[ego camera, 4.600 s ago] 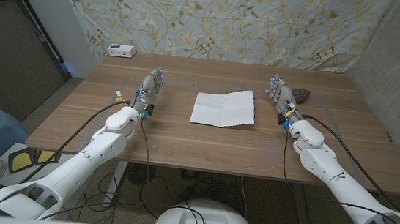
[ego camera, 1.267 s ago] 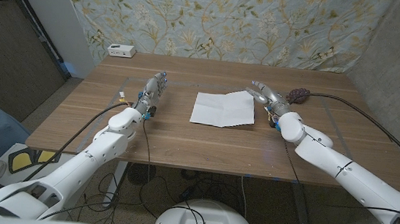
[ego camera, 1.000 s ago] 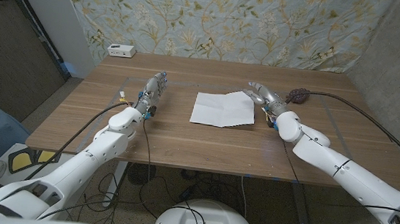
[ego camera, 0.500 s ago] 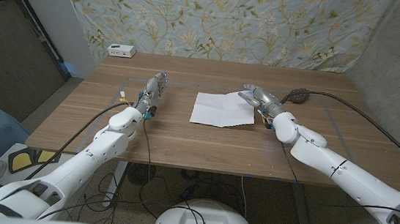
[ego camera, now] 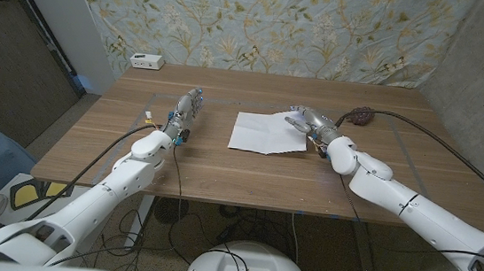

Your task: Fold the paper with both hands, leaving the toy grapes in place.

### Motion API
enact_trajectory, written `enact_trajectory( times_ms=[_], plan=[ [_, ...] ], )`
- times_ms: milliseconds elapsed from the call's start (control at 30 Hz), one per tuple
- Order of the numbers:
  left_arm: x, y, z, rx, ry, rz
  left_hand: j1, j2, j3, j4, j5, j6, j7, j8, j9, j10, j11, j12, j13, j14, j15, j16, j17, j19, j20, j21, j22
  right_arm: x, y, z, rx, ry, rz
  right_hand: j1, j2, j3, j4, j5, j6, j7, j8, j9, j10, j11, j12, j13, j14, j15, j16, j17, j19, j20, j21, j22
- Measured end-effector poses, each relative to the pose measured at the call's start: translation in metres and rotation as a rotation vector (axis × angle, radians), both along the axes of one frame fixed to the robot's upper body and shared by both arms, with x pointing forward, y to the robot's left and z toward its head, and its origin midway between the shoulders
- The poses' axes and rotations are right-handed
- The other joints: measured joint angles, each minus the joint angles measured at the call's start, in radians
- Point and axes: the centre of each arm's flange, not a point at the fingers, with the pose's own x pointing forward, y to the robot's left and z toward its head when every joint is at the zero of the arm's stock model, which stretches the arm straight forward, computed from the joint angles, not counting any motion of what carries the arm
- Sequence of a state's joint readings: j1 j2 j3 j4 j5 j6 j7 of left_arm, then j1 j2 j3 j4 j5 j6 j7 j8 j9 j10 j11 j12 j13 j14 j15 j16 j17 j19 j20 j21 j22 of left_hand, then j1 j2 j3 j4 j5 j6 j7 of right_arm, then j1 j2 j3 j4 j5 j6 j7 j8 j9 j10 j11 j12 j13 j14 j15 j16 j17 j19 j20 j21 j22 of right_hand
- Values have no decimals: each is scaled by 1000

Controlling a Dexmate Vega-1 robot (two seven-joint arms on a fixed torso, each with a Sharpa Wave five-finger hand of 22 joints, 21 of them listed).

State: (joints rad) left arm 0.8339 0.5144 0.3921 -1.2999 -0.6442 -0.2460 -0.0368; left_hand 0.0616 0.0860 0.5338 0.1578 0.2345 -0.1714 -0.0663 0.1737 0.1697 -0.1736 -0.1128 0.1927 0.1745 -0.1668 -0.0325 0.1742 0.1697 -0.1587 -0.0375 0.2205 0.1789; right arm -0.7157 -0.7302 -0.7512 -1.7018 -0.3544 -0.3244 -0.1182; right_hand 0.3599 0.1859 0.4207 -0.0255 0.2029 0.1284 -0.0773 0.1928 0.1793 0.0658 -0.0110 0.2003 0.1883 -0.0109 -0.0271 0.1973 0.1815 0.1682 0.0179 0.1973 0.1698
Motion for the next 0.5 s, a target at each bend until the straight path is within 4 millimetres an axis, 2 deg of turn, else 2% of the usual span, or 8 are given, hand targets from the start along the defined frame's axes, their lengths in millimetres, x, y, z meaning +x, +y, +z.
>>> enact_trajectory(
  times_ms=[167, 267, 467, 500],
  plan=[
    [-1, 0, -1, 0, 2, 0, 0, 0, 0, 0, 0, 0, 0, 0, 0, 0, 0, 0, 0, 0, 0, 0, 0, 0, 0, 0, 0, -3, 7, -3, -9, 3, 16, 12, -1, 12, -12, 0, 0, 0, 0, 0, 0, 0, 0, 0, -4, -4, 0, 0, 5, -6, 0, 0],
    [-2, 0, -1, 1, 2, -1, 0, 0, 0, 0, 0, 0, 0, 0, 0, 0, 0, 0, 0, 0, 0, 0, 0, 0, 0, 0, 0, -2, 4, -6, -48, 11, -33, 28, 0, 23, -22, 0, 6, -6, 0, 0, 0, 0, 0, -1, -4, -4, -6, -1, 5, -13, 0, 0],
    [-2, 0, -1, 3, 2, -4, 0, 0, 0, 0, 0, 0, 0, 0, 0, 0, 0, 0, 0, 0, 0, 0, 0, 0, 0, 0, 0, -3, 4, -11, -82, 13, -71, 75, -1, 48, -49, -8, 11, -11, 0, 0, -5, -5, -5, -2, -13, -5, -6, -5, 12, -20, 0, 0],
    [-2, 0, -1, 4, 2, -6, 0, 0, 0, 0, 0, 0, 0, 0, 0, 0, 0, 0, 0, 0, 0, 0, 0, 0, 0, 0, 0, -3, 5, -13, -83, 15, -69, 83, -9, 51, -56, -8, 11, -11, 0, 0, -6, -5, -5, -2, -13, -5, -6, -5, 14, -22, 0, 0]
  ],
)
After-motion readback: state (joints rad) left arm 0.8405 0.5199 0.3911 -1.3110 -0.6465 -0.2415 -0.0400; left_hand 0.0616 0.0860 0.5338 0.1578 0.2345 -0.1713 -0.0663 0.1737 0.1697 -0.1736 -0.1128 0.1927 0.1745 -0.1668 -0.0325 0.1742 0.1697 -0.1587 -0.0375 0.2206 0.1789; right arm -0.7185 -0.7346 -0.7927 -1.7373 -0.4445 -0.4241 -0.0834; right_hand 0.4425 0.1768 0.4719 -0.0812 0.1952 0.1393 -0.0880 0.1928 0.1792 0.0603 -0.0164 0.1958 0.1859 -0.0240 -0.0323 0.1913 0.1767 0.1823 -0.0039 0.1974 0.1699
